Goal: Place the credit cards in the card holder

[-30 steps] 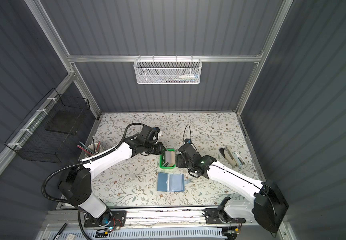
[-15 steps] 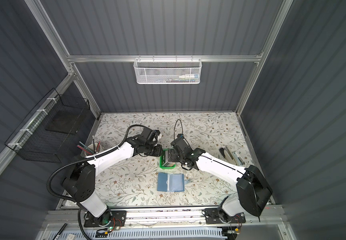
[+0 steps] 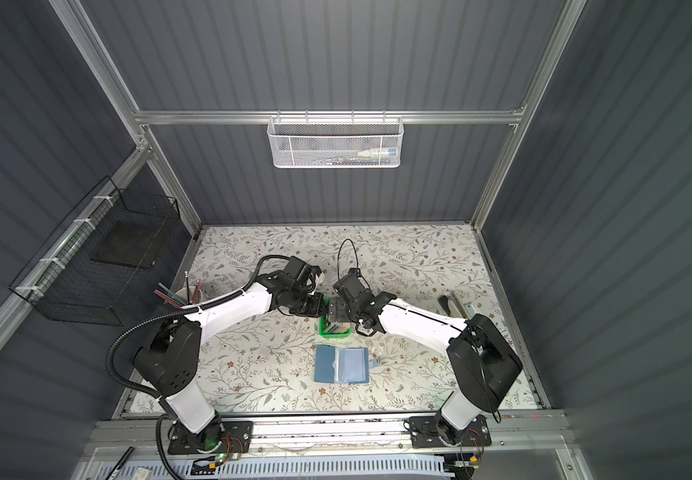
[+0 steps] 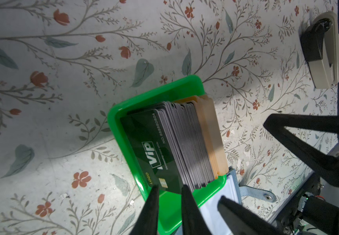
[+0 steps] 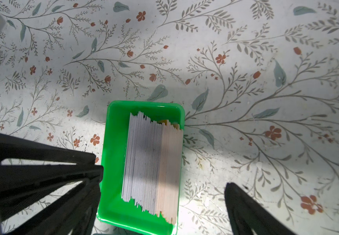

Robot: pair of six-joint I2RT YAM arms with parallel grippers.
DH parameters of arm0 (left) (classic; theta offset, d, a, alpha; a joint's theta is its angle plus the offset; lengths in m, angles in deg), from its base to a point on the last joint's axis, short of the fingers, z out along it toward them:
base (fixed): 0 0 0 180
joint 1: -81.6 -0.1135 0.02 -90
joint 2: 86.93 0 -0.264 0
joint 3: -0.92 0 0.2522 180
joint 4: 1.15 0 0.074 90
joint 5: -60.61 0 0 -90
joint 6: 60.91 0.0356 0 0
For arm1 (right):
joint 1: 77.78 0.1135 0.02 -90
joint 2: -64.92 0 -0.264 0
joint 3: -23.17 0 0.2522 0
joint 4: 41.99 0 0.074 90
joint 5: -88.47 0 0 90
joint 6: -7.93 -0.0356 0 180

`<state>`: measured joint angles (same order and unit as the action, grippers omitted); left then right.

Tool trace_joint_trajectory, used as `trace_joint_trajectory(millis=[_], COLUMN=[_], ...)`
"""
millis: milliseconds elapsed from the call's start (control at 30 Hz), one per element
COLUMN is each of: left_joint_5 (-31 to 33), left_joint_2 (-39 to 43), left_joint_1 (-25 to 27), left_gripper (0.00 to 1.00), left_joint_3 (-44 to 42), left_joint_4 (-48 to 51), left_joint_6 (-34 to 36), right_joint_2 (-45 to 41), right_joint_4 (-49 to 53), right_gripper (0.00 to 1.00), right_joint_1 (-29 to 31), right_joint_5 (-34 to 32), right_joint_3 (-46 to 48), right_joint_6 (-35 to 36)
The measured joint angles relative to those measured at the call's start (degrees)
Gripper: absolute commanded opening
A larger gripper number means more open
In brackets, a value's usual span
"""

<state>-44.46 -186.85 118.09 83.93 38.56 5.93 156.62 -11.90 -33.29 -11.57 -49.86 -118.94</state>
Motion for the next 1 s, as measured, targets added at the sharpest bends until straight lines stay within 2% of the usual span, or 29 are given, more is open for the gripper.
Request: trace_joint_trajectory(millis=[333, 1000], left_joint_5=[-0.5, -1.03], left_joint_2=[-0.09, -3.93], left_joint_1=[-0.22, -0.24], left_gripper=[0.17, 0.17], left_joint_3=[0.02, 0.92], left_joint_4=[-0.02, 0.96], left_joint_6=[-0.59, -0.57], right_joint_2=[3.93, 6.34], right_joint_4=[-1.11, -4.59], right_gripper=[0.97, 0.97], right_joint_1=[0.0, 0.07], right_joint_5=[1.2, 3.82], right_joint_3=[-0.02, 0.17], right_joint_6=[-0.2, -1.09])
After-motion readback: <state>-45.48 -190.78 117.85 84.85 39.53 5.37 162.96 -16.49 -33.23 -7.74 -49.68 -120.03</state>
